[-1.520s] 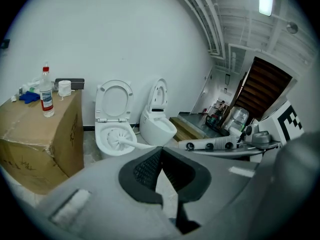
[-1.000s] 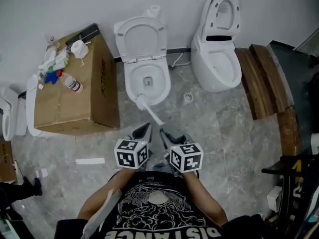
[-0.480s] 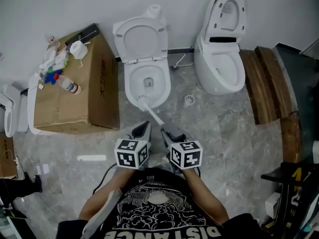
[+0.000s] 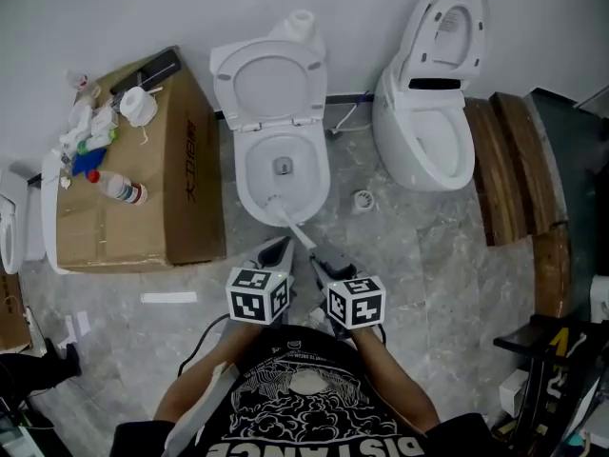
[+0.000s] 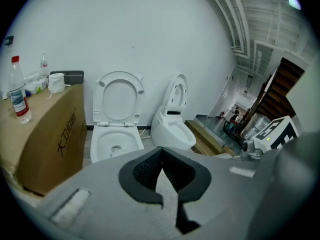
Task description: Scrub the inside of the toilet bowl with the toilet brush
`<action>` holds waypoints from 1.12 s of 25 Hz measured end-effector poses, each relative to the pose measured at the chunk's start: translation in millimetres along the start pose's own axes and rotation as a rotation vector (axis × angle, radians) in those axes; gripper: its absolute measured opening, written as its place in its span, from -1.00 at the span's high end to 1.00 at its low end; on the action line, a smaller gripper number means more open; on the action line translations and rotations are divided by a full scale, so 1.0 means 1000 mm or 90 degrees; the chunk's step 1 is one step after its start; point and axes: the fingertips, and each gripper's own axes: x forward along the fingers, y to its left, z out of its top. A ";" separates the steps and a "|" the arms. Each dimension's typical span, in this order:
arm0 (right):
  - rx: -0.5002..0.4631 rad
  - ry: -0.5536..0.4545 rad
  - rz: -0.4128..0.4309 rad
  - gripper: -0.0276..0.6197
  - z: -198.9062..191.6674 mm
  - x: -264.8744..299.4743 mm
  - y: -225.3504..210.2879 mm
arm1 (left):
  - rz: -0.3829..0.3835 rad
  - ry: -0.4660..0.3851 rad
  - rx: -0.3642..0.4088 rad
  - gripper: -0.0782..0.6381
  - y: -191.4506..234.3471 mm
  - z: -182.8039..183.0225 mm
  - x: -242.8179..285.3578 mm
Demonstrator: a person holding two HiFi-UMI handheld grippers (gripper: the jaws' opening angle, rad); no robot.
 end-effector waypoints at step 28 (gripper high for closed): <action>0.055 0.227 -0.052 0.44 0.016 0.213 -0.033 | -0.030 0.131 -0.097 0.80 0.175 0.032 0.109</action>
